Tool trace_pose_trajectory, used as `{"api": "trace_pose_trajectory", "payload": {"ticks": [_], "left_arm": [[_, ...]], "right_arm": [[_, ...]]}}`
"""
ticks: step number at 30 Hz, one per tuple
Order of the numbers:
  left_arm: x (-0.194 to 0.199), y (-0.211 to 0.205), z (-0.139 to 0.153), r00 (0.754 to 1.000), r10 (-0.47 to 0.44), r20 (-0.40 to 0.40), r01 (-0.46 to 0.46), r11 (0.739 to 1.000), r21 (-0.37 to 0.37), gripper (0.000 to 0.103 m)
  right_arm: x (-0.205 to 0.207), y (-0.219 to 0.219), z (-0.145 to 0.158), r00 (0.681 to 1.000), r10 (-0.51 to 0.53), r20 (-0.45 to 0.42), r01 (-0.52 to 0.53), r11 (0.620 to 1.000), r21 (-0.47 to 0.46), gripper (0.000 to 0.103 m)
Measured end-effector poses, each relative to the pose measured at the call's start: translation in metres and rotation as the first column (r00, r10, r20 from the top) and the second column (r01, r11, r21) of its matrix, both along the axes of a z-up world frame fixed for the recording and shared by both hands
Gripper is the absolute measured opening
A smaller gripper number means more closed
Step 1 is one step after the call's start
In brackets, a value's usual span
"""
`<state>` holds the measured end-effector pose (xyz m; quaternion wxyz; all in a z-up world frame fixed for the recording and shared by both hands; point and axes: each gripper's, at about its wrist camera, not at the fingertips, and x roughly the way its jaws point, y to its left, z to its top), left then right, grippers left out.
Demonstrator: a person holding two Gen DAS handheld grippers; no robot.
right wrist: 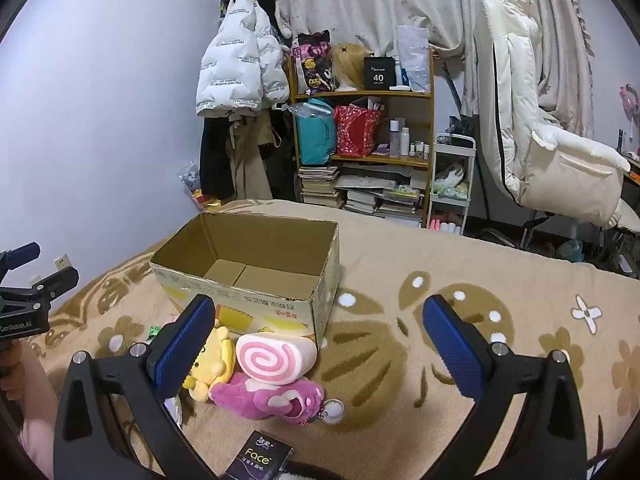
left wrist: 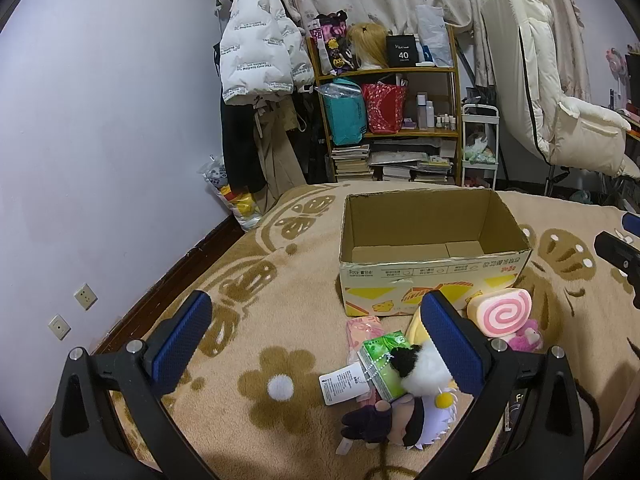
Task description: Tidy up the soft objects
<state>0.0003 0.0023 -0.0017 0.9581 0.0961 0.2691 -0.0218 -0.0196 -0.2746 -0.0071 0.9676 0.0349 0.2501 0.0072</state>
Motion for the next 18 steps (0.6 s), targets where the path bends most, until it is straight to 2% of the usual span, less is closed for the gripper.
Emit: {"api": "trace_pose_trajectory", "payload": {"ticks": [18], "left_arm": [[-0.0001,-0.0011,0.0001,1.000,0.001,-0.001,-0.001,1.000,0.003,0.103]], "right_arm": [[-0.0003,0.0018,-0.0048,1.000,0.002,-0.003,-0.002,1.000,-0.004,0.103]]}}
